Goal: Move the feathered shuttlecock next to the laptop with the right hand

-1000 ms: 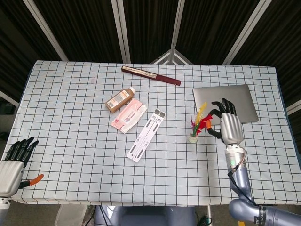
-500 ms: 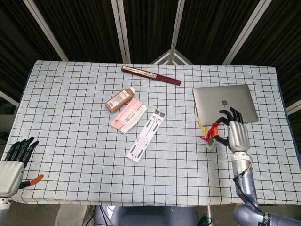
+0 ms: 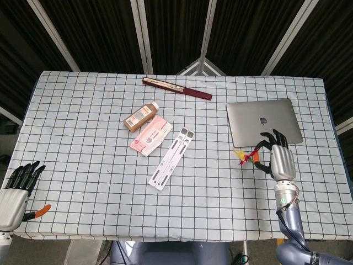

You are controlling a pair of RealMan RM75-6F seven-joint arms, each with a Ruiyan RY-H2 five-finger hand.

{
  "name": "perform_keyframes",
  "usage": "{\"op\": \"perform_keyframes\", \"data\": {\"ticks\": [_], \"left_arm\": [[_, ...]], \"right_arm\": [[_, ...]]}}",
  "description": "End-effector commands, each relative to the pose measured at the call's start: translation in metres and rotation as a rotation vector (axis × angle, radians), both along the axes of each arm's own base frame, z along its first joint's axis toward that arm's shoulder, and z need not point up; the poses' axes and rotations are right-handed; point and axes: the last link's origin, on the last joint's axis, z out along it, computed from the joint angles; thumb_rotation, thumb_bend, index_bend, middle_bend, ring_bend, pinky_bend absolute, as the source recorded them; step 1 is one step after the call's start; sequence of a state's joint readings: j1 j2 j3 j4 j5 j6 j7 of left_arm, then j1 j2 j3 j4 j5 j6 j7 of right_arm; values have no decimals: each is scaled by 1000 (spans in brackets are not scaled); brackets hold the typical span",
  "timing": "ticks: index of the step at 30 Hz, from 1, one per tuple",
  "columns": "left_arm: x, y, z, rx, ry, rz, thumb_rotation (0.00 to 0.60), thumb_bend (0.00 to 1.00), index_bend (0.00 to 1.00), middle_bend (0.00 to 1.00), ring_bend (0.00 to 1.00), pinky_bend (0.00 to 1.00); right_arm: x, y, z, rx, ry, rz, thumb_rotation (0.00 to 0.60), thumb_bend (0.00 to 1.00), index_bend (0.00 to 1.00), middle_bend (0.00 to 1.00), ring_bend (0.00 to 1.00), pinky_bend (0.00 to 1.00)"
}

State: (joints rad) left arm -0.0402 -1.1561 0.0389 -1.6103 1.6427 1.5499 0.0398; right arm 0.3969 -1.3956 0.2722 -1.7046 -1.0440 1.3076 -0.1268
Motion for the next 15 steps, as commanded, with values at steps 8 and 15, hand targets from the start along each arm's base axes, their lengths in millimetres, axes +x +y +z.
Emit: {"op": "perform_keyframes", "data": {"ticks": [8, 15], "left_arm": [[0, 0, 0, 1, -1, -3, 600, 0, 0, 0, 0, 0], [0, 0, 0, 2, -1, -4, 600, 0, 0, 0, 0, 0]], "right_arm": [[-4, 5, -4, 15, 1, -7, 600, 586, 494, 220, 0, 0], [-4, 7, -2, 37, 28, -10, 600, 514, 0, 0, 0, 0]]}}
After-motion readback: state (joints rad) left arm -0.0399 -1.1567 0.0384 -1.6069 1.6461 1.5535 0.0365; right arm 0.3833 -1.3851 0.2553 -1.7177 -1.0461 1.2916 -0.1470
